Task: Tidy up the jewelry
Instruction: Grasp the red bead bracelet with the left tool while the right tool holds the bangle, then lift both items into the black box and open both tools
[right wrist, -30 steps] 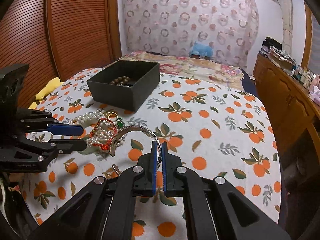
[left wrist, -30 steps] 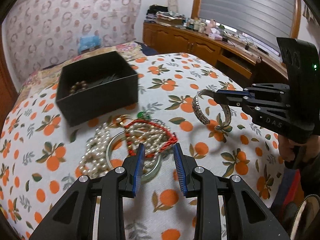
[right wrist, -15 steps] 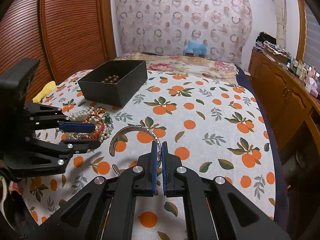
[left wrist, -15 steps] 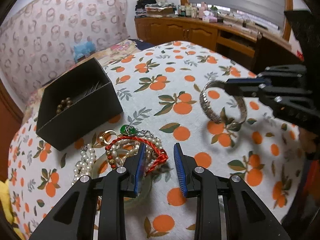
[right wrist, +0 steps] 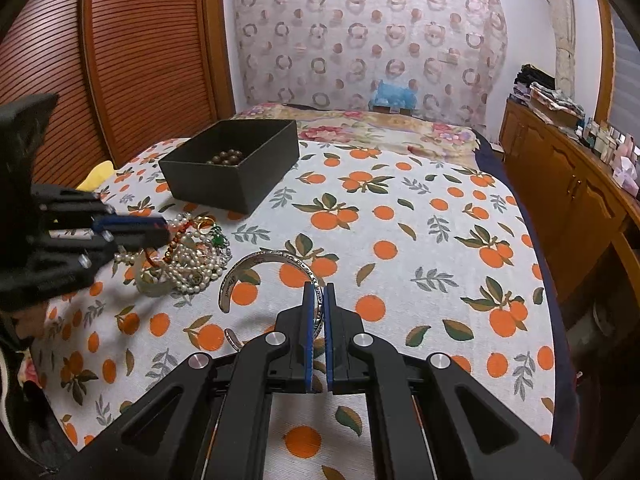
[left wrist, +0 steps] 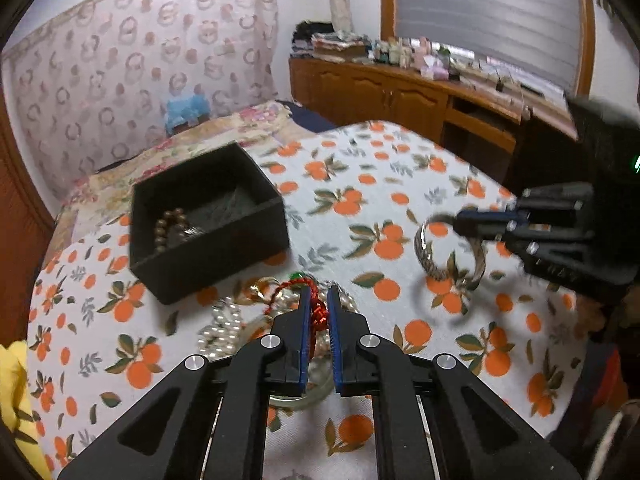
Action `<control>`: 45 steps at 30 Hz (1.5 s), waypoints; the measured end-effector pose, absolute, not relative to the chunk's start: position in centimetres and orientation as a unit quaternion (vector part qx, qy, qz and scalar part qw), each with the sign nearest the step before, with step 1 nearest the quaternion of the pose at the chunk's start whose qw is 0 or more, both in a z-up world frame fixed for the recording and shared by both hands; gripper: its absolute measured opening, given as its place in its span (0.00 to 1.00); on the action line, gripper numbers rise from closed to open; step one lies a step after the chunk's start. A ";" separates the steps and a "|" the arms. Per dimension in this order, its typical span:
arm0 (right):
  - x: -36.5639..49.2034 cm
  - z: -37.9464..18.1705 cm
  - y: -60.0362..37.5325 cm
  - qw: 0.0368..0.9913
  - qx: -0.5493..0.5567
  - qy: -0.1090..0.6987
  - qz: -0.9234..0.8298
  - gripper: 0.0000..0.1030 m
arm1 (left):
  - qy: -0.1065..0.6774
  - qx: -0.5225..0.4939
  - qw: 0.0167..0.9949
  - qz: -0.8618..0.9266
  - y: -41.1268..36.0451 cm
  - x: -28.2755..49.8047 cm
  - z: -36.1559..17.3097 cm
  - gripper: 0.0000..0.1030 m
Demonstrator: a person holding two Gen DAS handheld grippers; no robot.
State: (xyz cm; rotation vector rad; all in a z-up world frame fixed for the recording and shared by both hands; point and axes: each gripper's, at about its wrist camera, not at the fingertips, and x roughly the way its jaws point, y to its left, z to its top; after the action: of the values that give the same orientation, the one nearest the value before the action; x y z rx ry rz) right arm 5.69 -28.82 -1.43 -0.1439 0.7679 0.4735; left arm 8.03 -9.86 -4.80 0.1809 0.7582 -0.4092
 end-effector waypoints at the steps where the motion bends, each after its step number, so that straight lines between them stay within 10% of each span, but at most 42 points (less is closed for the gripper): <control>1: 5.7 -1.3 -28.6 0.897 -0.071 0.370 0.230 0.05 | 0.363 0.082 0.907 -0.199 -9.5 7.9 -4.3 0.07; 45: 20.2 0.8 -15.0 0.854 -0.191 0.341 0.343 0.05 | 0.326 0.032 0.935 -0.135 -1.0 17.0 1.3 0.07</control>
State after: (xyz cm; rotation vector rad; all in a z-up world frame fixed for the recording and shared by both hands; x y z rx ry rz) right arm 20.15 -15.01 0.75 -0.4011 0.7164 0.7221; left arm 16.96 -1.03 1.28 0.0654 0.6672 -0.2761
